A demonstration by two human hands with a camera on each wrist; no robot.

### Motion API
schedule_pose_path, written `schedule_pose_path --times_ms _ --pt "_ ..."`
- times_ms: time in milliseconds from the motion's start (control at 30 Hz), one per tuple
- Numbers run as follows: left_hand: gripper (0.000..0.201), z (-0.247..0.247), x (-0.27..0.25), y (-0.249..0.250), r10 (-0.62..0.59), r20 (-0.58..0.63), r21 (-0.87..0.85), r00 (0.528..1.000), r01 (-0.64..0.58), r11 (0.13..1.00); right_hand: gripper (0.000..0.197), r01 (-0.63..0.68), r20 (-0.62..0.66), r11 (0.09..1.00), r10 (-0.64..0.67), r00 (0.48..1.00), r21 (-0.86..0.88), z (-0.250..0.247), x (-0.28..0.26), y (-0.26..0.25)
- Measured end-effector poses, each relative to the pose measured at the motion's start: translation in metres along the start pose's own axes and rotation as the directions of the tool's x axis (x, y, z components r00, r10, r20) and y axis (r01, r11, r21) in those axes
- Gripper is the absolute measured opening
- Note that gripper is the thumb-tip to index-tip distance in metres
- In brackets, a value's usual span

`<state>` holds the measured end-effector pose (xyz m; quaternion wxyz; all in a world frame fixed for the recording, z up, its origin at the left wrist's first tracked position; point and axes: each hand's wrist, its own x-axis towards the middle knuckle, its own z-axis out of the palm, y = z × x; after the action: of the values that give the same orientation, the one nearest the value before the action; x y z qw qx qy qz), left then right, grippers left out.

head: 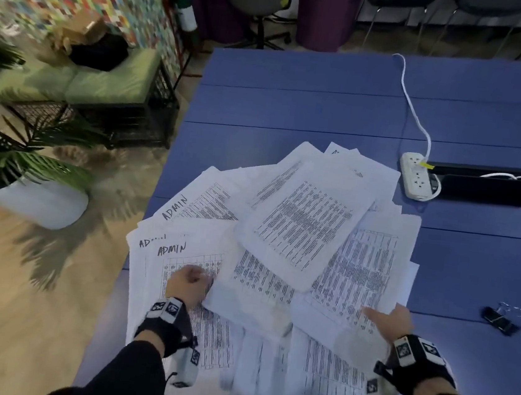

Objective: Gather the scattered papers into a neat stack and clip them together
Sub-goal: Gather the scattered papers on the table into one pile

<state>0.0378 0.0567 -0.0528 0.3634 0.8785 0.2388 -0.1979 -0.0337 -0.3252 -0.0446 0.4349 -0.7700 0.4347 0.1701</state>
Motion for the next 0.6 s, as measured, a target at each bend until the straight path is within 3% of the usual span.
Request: schedule_pose_path --times_ms 33,100,133,200,233,300,367,467,600 --pt "0.038 -0.012 0.005 -0.012 -0.097 -0.113 0.019 0.989 0.100 0.995 0.040 0.011 -0.013 1.000 -0.011 1.000 -0.015 0.002 0.000 -0.001" --pt "0.067 -0.033 0.010 -0.034 -0.290 -0.267 0.148 0.919 0.337 0.930 0.048 0.022 -0.003 0.998 -0.022 1.000 -0.064 0.004 -0.002 -0.005" --pt "0.087 -0.041 0.012 -0.043 -0.362 -0.295 0.203 0.884 0.428 0.881 0.051 0.016 0.013 0.998 -0.015 1.000 -0.065 0.005 -0.003 -0.007" --pt "0.113 -0.051 0.007 -0.053 -0.414 -0.272 0.248 0.869 0.479 0.842 0.047 -0.001 0.004 0.997 0.002 1.000 -0.074 0.006 -0.006 -0.013" --pt "0.109 -0.053 0.007 -0.057 -0.410 -0.246 0.218 0.878 0.462 0.859 0.045 -0.019 -0.007 0.997 0.019 1.000 -0.080 0.006 -0.007 -0.015" --pt "0.078 -0.056 0.008 -0.061 -0.360 -0.190 0.046 0.913 0.375 0.926 0.046 -0.054 -0.021 0.996 0.052 0.998 -0.074 0.005 -0.007 -0.016" --pt "0.070 -0.054 0.010 -0.063 -0.297 -0.124 -0.068 0.947 0.291 0.954 0.059 -0.095 -0.021 0.995 0.095 0.995 -0.023 0.005 -0.005 -0.016" --pt "0.059 -0.049 0.005 -0.054 -0.221 -0.085 -0.078 0.972 0.214 0.974 0.087 -0.115 -0.028 0.993 0.116 0.993 0.021 0.005 0.001 -0.013" --pt "0.042 -0.043 0.002 -0.052 -0.142 -0.130 -0.109 0.981 0.129 0.986 0.101 -0.114 0.008 0.983 0.116 0.993 -0.145 0.008 -0.002 -0.007"
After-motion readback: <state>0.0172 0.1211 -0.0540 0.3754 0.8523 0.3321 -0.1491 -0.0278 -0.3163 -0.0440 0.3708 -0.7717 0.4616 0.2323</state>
